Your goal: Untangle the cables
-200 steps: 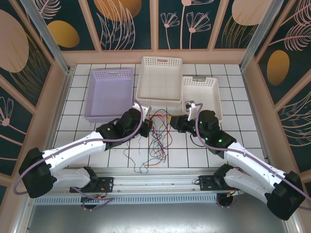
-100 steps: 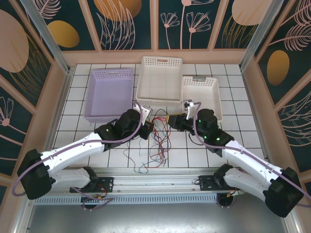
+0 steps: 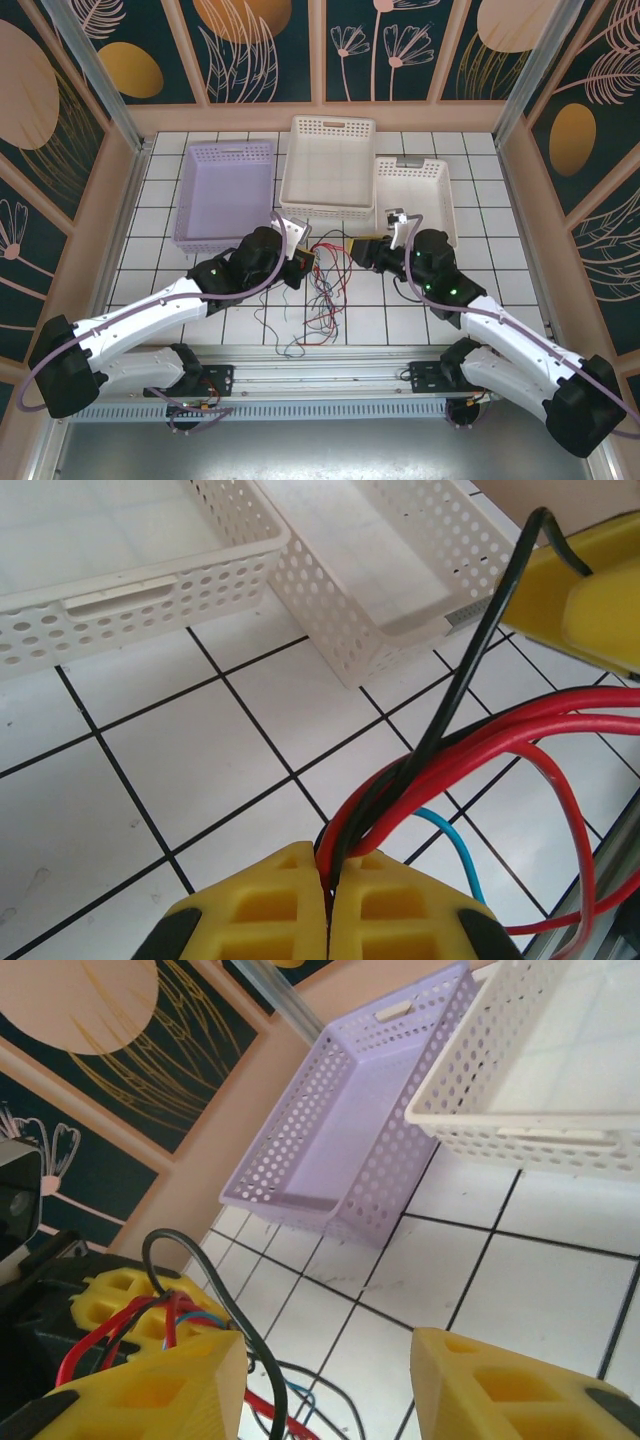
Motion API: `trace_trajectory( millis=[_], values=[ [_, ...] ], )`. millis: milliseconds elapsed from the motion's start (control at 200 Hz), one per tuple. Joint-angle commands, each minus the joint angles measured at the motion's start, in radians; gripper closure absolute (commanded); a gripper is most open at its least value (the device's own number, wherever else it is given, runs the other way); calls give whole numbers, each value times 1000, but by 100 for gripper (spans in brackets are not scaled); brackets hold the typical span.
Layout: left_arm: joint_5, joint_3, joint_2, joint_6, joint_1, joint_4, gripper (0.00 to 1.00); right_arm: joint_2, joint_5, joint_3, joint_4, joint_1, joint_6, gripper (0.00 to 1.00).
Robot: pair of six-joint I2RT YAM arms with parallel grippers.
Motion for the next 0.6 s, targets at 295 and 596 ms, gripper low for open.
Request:
trace_trajectory(
  millis=[295, 596],
  values=[
    [28, 1, -3, 17, 2, 64, 100, 4, -63, -21, 179, 8, 63, 100],
    [46, -22, -14, 38, 0, 16, 100, -171, 288, 152, -173, -65, -32, 100]
  ],
)
